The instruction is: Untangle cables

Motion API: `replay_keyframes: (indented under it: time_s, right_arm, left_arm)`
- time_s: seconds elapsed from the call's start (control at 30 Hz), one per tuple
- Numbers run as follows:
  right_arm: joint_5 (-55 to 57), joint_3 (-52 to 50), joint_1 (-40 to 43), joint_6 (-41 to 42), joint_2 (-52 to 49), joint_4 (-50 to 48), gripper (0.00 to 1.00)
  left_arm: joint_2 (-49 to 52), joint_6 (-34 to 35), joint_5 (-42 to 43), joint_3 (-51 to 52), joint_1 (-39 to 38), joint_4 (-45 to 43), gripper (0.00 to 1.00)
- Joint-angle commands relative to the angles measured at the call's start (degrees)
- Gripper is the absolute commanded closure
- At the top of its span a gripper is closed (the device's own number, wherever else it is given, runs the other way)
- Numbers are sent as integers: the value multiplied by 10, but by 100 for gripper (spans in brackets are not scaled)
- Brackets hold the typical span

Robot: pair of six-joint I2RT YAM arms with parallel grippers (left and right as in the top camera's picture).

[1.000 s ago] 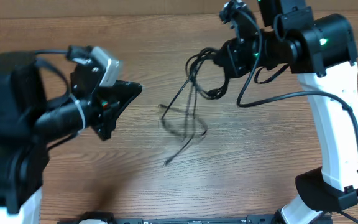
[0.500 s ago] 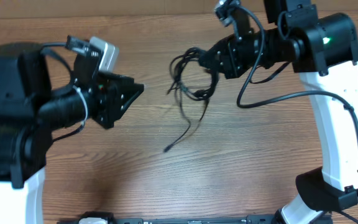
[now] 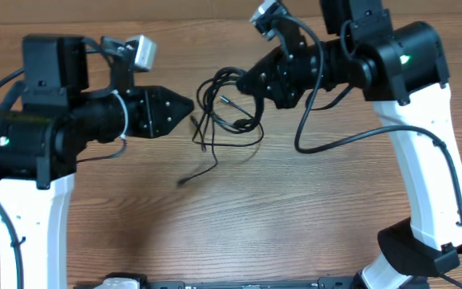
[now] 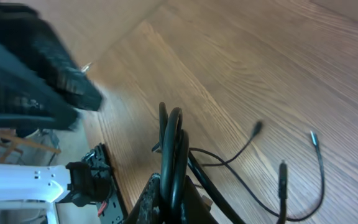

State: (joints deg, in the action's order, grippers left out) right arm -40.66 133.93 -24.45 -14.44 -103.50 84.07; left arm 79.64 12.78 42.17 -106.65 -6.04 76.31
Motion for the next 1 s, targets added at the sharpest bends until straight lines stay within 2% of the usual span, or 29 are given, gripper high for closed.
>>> replay_keyframes:
  time_s: [0.0, 0.23, 0.47, 0.8, 0.97]
  right_arm:
    - [-14, 10, -16, -7, 5, -11, 96]
    - [-28, 10, -51, -2, 5, -4, 96]
    - [-58, 10, -62, -2, 5, 2, 96]
    - [-76, 10, -58, 11, 5, 6, 96]
    - [-74, 10, -51, 10, 5, 22, 96]
  left_arm:
    - [9, 23, -5, -6, -33, -11, 71]
    - [22, 20, -91, -5, -83, -24, 69]
    - [26, 3, -96, -4, -84, -24, 67]
    - [26, -72, -99, -5, -84, -16, 62]
    - [26, -100, -161, -5, -78, -4, 62]
